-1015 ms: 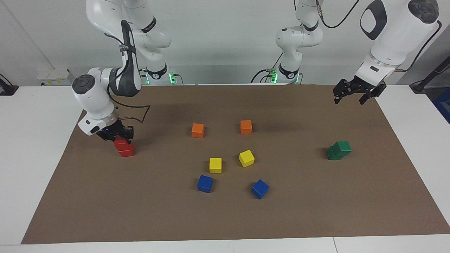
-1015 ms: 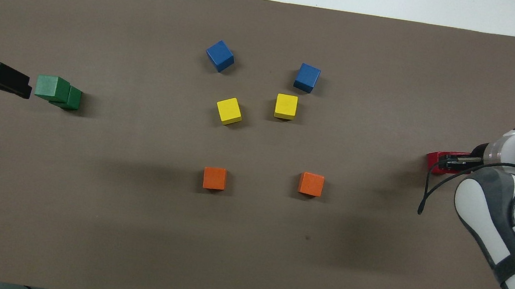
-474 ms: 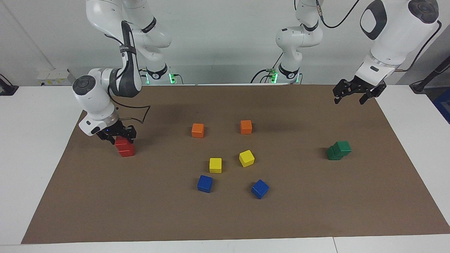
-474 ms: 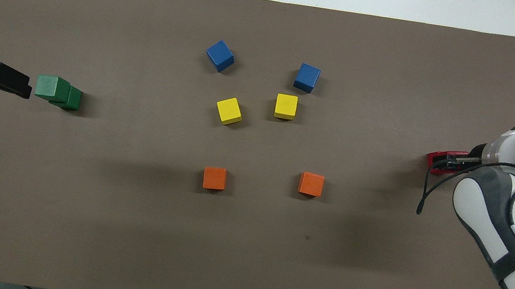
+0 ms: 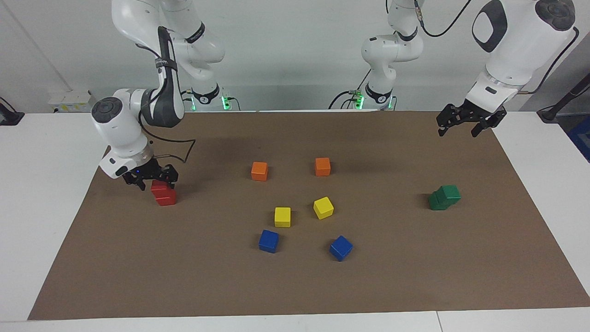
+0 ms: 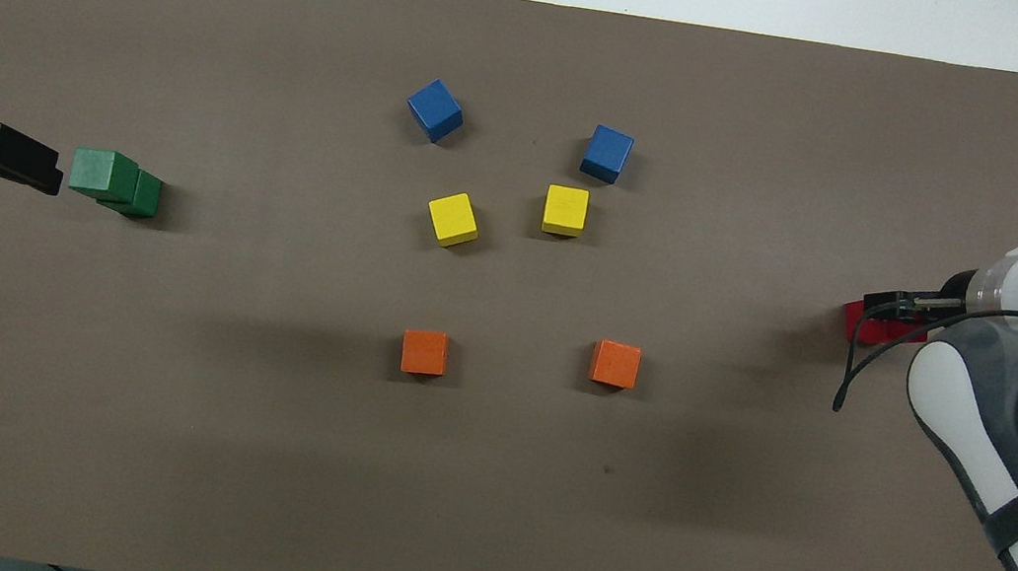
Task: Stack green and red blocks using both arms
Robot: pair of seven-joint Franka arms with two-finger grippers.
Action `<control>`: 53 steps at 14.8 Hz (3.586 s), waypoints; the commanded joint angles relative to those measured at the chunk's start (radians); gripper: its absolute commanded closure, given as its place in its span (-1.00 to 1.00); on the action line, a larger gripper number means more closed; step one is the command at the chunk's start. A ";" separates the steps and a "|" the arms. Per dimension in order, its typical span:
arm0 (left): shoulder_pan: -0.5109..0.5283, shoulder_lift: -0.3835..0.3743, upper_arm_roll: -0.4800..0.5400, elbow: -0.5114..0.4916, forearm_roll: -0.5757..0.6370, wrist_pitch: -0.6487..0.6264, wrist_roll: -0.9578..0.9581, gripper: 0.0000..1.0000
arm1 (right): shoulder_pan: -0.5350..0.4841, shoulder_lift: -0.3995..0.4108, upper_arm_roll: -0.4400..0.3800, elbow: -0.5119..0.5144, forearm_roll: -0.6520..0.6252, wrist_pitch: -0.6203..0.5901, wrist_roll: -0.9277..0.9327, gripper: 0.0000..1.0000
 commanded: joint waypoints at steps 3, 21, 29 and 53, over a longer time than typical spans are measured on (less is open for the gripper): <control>-0.001 -0.006 0.003 0.011 0.005 -0.021 -0.009 -1.00 | 0.005 -0.043 0.018 0.191 0.016 -0.194 0.022 -1.00; -0.001 -0.006 0.003 0.011 0.005 -0.021 -0.009 -1.00 | 0.052 -0.144 0.004 0.515 0.051 -0.650 0.034 -1.00; -0.001 -0.006 0.003 0.011 0.004 -0.021 -0.009 -1.00 | 0.127 -0.154 -0.095 0.510 0.039 -0.677 0.051 -1.00; -0.001 -0.006 0.003 0.011 0.004 -0.021 -0.009 -1.00 | 0.126 -0.191 -0.097 0.461 -0.022 -0.753 0.077 -1.00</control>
